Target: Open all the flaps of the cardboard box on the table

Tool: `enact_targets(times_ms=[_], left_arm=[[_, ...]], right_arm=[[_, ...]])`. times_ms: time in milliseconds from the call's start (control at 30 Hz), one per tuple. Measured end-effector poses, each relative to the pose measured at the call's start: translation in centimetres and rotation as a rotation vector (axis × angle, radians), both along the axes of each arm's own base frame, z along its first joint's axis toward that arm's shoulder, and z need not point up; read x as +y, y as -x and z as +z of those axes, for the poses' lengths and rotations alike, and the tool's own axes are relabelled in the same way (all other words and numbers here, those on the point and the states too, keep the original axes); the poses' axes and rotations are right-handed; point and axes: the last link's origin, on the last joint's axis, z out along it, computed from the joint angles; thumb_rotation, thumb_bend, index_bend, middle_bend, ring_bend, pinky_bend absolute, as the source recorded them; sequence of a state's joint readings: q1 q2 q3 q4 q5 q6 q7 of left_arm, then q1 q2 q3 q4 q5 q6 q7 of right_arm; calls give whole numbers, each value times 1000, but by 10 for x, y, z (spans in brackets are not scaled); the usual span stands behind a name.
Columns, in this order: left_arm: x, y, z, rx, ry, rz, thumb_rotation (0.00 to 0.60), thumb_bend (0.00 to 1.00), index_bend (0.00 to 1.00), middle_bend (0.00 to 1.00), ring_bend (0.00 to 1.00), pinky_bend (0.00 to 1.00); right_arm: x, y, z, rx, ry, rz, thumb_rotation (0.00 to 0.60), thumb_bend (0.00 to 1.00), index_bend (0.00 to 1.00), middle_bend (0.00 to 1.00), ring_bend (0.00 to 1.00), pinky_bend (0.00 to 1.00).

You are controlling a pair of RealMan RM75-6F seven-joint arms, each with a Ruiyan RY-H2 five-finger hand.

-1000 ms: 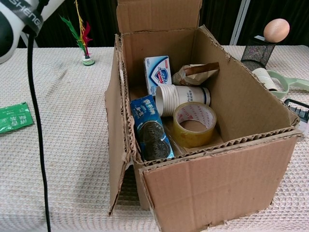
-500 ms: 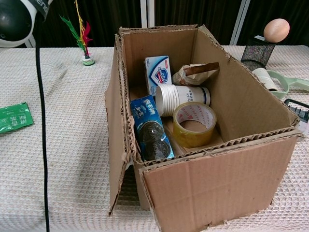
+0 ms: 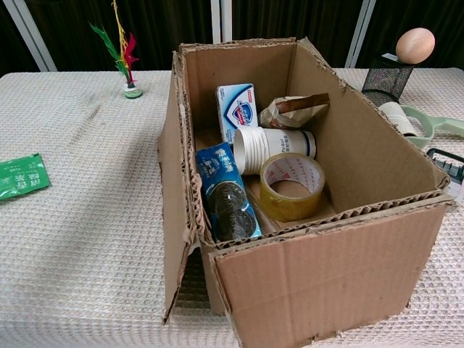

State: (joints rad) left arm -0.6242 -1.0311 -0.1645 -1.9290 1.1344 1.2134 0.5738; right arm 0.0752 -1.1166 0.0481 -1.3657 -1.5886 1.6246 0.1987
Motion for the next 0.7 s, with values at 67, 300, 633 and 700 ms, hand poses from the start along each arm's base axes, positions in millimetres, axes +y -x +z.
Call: enact_targets(times_ms=[67,300,633,700], left_arm=[[-31,40,19,-17,1,91,1,44,2,47,19,141],[-106,133,41,-109,-105,185,0,44,2,47,19,140],[-193,186,26,-202,-124,177,0,44,2,47,19,139],[-197,187,22,-203,-105,177,0,44,2,47,19,139]], right_arm=[[7,6,-2,67,22,-50,557,789,0,0,0,0],[29,24,-10,81,28,-156,553,788,0,0,0,0],[41,35,-18,27,-10,-168,547,787,0,0,0,0],[42,36,-20,25,-18,-173,547,787,0,0,0,0]])
